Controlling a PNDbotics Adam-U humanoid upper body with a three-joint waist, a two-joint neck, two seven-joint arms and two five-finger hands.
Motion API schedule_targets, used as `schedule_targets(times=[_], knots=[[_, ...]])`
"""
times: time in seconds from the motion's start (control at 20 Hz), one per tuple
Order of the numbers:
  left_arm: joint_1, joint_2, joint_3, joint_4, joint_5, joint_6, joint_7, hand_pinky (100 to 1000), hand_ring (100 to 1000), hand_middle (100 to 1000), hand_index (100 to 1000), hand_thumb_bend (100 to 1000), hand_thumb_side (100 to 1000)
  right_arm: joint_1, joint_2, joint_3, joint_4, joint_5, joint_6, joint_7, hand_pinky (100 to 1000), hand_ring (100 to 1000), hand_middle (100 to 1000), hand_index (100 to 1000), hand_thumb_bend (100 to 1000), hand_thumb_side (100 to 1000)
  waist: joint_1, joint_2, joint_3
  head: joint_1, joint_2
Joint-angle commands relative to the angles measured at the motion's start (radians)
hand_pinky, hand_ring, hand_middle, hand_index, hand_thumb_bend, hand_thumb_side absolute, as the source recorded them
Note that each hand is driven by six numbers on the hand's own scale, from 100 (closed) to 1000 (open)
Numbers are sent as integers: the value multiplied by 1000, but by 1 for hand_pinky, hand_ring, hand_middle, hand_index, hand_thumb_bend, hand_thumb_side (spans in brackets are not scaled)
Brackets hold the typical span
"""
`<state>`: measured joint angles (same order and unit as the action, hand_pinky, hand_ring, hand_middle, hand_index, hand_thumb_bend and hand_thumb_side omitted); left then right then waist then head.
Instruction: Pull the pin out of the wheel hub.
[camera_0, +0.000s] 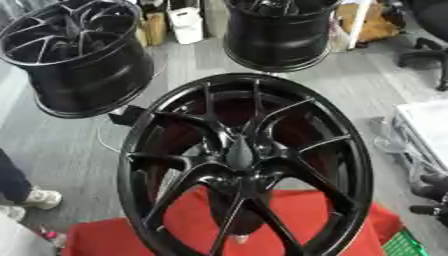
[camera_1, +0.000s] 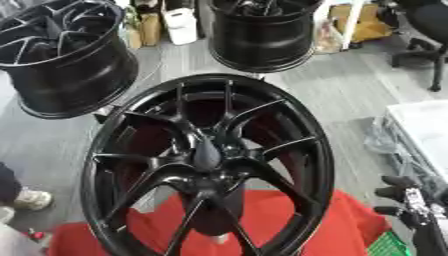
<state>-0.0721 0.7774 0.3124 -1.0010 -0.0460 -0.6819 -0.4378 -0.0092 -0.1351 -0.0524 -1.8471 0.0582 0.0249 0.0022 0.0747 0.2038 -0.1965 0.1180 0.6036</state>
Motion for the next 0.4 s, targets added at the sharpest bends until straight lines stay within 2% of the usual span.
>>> schedule_targets(times=[0.05,0.25,0.4], knots=[[18,3,32,-13,40,-119,-80,714,717,847,909,352,867,-8,-1,-4,-19,2,0,-2,615,765,565,746,100,914,-5,-6,11,5,-2],[65,-93,88,-102,101,-75,-16,697,689,809,887,317,874,-9,11,-6,-16,1,1,-7,616,765,566,746,100,926,-18,0,26,10,-7],[63,-171,111,-178,149,-30,31,687,659,776,863,300,859,-12,19,-6,-17,-2,0,-8,616,765,565,746,100,922,-31,7,35,12,-10]])
